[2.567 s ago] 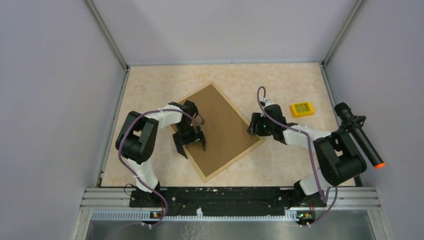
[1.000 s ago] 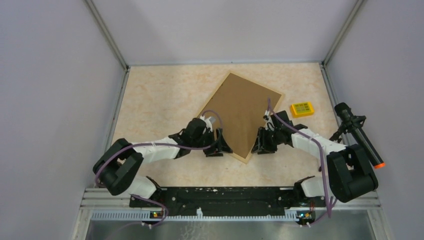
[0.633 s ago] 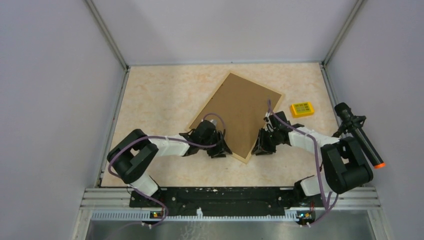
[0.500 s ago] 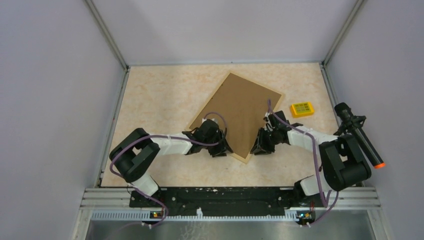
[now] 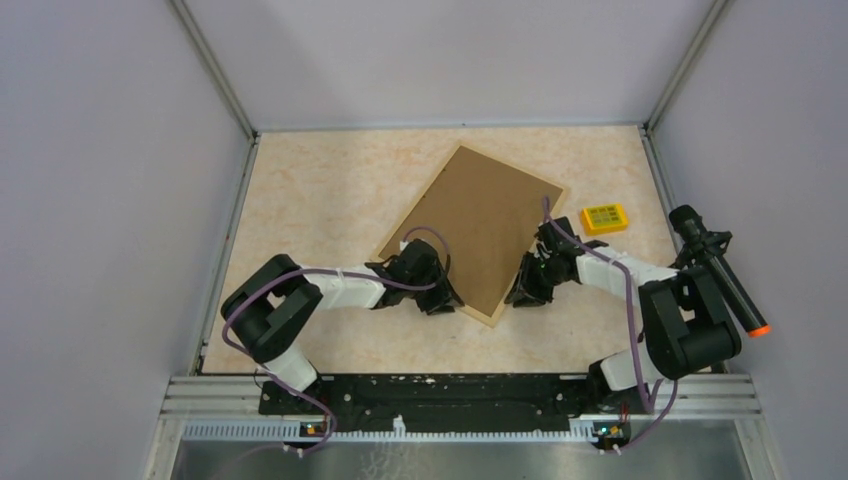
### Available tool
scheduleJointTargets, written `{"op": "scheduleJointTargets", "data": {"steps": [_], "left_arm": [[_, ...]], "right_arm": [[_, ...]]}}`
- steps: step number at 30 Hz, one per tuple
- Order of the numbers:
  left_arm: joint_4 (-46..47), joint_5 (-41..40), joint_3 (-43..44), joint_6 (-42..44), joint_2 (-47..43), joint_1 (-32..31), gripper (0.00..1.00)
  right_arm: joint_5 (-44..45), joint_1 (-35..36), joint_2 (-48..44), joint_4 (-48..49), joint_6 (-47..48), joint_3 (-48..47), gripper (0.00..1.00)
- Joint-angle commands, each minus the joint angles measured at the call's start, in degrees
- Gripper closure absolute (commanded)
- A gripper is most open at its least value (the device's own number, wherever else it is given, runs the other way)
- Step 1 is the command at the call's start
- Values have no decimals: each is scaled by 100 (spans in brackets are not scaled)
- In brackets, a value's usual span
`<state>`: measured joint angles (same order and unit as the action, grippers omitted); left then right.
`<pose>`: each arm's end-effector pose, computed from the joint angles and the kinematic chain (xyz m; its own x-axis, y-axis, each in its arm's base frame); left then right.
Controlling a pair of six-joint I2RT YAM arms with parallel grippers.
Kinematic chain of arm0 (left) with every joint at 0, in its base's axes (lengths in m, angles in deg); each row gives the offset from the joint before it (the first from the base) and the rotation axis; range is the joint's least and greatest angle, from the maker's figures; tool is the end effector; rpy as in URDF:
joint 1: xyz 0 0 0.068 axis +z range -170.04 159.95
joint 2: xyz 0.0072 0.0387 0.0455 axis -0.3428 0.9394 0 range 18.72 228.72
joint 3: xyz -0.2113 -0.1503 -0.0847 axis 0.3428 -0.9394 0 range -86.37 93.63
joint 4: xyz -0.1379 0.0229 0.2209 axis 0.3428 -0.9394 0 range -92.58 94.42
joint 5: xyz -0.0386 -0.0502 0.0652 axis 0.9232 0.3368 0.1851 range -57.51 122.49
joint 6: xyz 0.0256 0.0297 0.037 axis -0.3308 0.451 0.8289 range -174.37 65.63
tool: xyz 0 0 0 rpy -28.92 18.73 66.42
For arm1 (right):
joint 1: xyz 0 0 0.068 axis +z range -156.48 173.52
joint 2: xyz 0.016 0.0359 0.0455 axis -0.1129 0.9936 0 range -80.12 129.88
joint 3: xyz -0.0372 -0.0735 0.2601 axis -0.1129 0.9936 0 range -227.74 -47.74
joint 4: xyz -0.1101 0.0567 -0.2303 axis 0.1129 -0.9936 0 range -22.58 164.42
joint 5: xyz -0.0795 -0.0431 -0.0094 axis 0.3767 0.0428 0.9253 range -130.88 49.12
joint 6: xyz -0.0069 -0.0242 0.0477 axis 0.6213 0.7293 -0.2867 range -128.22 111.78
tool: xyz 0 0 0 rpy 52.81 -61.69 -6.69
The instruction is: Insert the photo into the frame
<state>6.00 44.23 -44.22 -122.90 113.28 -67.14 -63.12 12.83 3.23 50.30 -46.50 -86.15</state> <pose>0.2035 -0.2296 0.1347 -0.9420 -0.3250 -0.0842 -0.1969 0.7379 -0.6456 0.2253 0.0932 0.1452 -0.9606 0.2710 -0.0615 0.2056 0.8419 0.4990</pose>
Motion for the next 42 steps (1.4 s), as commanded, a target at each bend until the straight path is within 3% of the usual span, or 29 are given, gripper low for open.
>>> {"op": "scheduleJointTargets", "data": {"steps": [1,8,11,25,42], "left_arm": [[-571,-457,-447,-49,296,-26,61],[-276,-71,-514,-138,631,-27,61],[-198,96,-562,-168,790,-23,62],[-112,167,-628,18,965,2,64],[-132,216,-643,170,1009,0,66]], "right_arm": [[263,-59,-239,-318,-156,-182,73],[245,-42,123,253,-448,48,74],[673,-42,208,97,-452,-104,74],[1018,-41,810,28,-504,-426,74],[2682,708,1715,-219,-891,-805,75]]}}
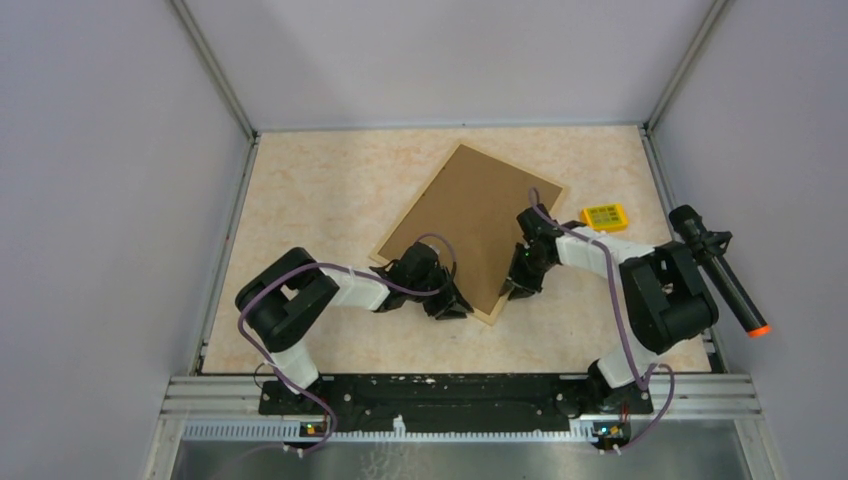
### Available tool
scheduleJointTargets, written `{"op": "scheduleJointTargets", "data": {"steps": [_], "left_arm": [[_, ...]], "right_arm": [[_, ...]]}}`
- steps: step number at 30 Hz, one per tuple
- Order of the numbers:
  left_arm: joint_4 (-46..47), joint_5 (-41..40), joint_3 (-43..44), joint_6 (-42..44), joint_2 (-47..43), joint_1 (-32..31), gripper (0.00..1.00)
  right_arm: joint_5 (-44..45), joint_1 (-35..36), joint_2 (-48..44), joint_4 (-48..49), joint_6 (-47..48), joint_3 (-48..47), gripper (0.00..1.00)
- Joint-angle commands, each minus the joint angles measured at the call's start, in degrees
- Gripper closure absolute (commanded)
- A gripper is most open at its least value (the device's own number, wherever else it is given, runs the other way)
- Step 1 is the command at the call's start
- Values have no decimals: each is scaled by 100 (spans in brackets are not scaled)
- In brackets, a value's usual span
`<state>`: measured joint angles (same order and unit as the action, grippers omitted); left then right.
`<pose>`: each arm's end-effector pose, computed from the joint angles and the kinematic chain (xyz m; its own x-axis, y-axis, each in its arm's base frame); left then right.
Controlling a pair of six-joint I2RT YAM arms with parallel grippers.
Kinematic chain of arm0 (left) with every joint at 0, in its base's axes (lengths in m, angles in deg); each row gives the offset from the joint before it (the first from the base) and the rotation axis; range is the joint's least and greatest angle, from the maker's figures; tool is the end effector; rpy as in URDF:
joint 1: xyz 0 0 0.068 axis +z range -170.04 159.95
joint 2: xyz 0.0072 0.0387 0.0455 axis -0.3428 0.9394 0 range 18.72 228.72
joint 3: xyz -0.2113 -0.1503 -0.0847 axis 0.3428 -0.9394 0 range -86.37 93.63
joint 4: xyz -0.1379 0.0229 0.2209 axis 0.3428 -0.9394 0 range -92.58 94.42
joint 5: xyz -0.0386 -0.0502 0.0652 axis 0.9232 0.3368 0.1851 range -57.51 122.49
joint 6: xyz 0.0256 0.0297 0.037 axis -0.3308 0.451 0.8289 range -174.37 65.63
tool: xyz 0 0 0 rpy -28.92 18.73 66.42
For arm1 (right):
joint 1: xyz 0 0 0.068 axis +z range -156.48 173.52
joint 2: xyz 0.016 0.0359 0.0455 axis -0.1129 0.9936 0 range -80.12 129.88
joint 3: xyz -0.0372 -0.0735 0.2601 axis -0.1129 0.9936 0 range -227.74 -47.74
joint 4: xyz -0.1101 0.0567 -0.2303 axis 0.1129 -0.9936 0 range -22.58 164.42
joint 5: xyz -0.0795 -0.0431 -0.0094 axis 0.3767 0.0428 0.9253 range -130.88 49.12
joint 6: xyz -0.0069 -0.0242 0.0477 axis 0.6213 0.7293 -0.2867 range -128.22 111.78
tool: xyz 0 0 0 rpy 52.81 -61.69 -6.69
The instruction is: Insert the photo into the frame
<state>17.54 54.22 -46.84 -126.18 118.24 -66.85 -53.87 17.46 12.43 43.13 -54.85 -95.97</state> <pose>0.2035 -0.2360 0.1136 -0.9639 -0.2628 0.0435 -0.2093 0.6462 -0.7339 0.2490 0.1193 0.1437 -0.9325 0.3610 -0.0124 0.3370 0.8817 0.3302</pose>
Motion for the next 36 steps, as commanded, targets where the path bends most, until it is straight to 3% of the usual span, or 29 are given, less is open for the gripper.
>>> {"op": "scheduleJointTargets", "data": {"steps": [1,9,13,18,21,24,29,32,36], "left_arm": [[-1365,-784,-384,515,508,-25,65],[-1559,-824,-359,769,510,-38,64],[-1677,-851,-388,940,380,-31,64],[-1944,-1211,-477,1292,-473,17,58],[-2061,-1201,-452,1711,-1152,108,48],[-1831,-713,-458,2433,-1667,307,38],[-1423,145,-260,3480,-1885,833,34],[-1519,424,135,3865,-1717,1105,33],[-1357,891,563,4001,-1367,1244,27]], "right_arm": [[1837,285,890,492,-75,131,75],[2235,652,1747,-39,296,-542,67],[1972,738,1960,-99,544,-829,52],[1981,813,1395,-775,893,-1301,35],[1748,801,797,-900,1051,-1411,31],[1344,703,356,-690,1049,-1301,31],[847,127,-136,126,907,-689,44],[755,23,64,386,1082,-710,46],[787,31,752,20,1440,-1175,54]]}}
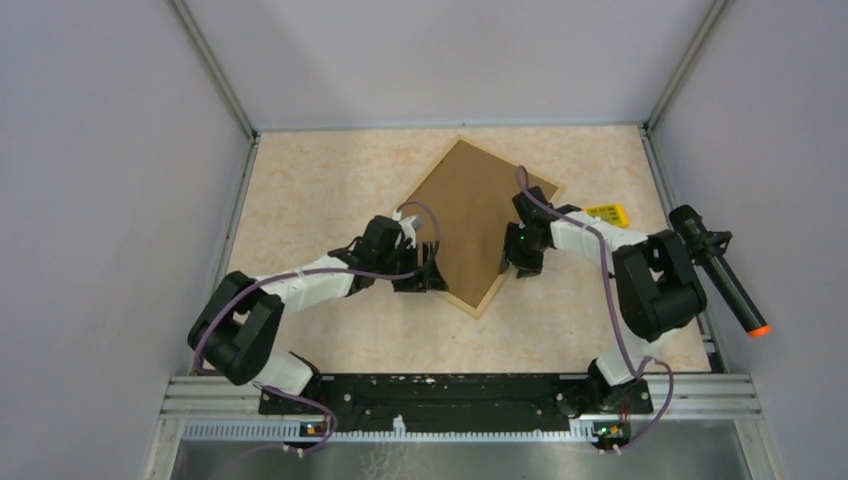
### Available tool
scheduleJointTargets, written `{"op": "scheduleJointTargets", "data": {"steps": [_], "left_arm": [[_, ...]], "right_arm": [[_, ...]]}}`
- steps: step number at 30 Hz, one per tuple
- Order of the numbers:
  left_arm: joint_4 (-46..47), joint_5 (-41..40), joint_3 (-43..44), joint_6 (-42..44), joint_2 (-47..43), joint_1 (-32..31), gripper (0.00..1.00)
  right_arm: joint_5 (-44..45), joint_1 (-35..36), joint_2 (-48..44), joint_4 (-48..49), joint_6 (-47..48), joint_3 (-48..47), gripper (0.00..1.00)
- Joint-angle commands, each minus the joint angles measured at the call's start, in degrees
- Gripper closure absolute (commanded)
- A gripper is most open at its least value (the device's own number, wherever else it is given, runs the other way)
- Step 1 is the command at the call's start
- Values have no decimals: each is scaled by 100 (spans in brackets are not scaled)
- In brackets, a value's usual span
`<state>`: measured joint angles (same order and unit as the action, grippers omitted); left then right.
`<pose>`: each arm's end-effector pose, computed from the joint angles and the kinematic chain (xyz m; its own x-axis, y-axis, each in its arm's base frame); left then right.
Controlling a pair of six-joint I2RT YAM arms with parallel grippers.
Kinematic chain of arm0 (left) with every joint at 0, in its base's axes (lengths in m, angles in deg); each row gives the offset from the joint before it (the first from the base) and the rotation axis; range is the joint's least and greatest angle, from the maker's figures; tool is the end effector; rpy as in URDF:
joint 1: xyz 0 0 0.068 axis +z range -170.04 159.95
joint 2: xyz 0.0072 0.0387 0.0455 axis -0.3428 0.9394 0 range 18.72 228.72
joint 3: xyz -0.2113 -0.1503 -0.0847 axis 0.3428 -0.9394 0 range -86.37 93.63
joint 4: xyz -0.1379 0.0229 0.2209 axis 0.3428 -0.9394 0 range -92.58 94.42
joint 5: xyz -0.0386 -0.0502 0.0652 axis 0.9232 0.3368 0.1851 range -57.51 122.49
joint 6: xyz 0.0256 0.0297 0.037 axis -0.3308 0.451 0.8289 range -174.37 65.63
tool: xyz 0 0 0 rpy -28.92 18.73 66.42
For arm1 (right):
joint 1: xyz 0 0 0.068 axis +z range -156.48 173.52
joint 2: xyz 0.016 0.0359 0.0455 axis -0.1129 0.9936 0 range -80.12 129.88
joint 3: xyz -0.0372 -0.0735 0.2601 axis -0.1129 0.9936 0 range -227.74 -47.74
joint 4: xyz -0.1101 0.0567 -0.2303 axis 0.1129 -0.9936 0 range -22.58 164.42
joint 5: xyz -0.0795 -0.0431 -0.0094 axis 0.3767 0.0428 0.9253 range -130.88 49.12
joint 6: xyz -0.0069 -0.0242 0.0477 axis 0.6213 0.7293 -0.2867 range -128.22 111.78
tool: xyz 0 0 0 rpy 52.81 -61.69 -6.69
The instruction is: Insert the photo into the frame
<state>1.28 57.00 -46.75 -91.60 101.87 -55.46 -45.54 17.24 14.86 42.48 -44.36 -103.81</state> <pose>0.2200 -0.1746 0.1730 -0.9314 -0.0134 -0.3636 0.2457 0.7140 -0.6556 0.2801 0.1262 0.1658 -0.9493 0.2250 -0.2197 0.1666 0.9523 0.2555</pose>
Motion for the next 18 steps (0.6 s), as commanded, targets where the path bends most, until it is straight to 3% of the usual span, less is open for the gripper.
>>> {"op": "scheduleJointTargets", "data": {"steps": [1,6,8,13,18], "left_arm": [[408,738,645,523,392,104,26],[1176,1006,795,324,858,81,26],[1195,1020,926,401,1078,73,28],[704,952,1292,782,1226,-159,34],[-35,261,1818,887,1430,-664,36]], "right_arm": [[25,60,593,18,449,-438,55],[221,58,703,-232,1132,-445,66],[178,58,786,-354,1619,-421,77],[392,52,531,-180,2318,44,90],[356,53,304,340,2477,138,94]]}}
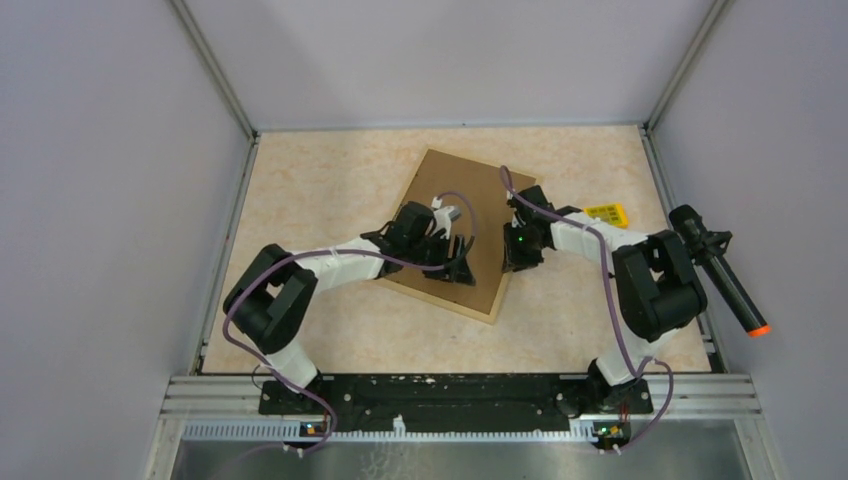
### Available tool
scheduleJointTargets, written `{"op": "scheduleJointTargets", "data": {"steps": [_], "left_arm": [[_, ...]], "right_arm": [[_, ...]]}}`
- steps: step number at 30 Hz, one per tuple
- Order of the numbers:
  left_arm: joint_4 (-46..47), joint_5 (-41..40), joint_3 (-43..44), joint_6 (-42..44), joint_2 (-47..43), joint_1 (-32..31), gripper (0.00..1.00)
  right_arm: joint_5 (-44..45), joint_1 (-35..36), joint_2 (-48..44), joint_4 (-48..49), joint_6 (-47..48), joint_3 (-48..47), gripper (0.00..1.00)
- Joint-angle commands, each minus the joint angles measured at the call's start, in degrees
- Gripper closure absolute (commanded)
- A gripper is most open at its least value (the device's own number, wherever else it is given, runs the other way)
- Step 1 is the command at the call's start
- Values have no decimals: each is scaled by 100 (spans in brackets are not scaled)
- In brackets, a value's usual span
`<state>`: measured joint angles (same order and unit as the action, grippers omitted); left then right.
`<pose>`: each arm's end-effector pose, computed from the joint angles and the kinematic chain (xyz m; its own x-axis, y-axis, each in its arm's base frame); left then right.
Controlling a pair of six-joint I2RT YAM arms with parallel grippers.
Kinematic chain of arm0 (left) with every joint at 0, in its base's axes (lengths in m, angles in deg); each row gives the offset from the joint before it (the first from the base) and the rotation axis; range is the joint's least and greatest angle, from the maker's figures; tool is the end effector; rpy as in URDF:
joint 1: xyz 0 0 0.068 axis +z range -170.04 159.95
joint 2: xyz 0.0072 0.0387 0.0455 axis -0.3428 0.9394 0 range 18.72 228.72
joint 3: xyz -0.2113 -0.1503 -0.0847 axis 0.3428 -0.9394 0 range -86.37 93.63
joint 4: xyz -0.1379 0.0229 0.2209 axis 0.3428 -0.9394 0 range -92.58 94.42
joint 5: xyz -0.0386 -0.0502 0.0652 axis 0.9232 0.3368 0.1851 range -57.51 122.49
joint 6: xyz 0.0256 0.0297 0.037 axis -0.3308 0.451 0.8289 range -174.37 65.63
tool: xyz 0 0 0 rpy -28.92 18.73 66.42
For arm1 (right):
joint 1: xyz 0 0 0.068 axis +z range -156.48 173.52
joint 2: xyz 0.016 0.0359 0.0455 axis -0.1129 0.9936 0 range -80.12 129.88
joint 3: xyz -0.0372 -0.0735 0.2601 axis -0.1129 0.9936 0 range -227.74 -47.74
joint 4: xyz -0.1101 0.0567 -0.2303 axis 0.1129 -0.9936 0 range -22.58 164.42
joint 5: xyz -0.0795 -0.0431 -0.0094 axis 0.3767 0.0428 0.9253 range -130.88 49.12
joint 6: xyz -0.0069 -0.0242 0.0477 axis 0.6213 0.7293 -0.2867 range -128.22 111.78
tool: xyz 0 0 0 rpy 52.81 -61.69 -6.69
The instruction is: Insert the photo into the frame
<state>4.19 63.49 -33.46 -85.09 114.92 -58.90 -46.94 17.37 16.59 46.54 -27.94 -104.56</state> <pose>0.2562 -0.2299 0.1797 -0.8844 0.1499 -0.4421 0.4382 0.5931 -0.6755 0.2900 0.1323 0.1633 -0.9450 -0.0509 -0.3232 -0.1272 0.9672 0.2197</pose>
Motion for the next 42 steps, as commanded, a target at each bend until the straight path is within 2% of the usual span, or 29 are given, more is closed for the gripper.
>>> {"op": "scheduleJointTargets", "data": {"steps": [1,4,6,8,10,13,17,22,25,28,32,42], "left_arm": [[-337,-431,533,182,198,-374,38],[-768,-875,944,115,575,-608,40],[-1339,-1342,1435,4,905,-835,44],[-1684,-1680,1854,-155,1170,-1020,48],[-1762,-1978,2029,-291,1329,-1199,48],[-1802,-2304,2186,-520,1535,-1316,53],[-1684,-2280,2240,-661,1717,-1342,58],[-1670,-2365,2219,-761,1826,-1383,58],[-1651,-2421,2187,-801,1872,-1408,56],[-1588,-2398,2127,-836,1864,-1415,56],[-1351,-2441,1888,-806,1756,-1415,57],[-1341,-2788,1706,-863,1779,-1482,65]], "right_arm": [[472,38,168,-42,809,135,94],[317,40,266,18,773,12,94],[392,40,298,-25,711,7,100],[434,41,334,-97,706,5,100],[434,45,340,-93,667,48,100],[288,36,291,53,554,176,100],[25,32,281,233,466,306,100],[-137,5,272,344,363,385,100],[-578,-121,181,529,97,519,100],[-949,-253,34,700,-306,685,92],[-1645,-493,-250,1263,-698,1054,88],[-2078,-566,-4,1749,-905,1269,98]]}}
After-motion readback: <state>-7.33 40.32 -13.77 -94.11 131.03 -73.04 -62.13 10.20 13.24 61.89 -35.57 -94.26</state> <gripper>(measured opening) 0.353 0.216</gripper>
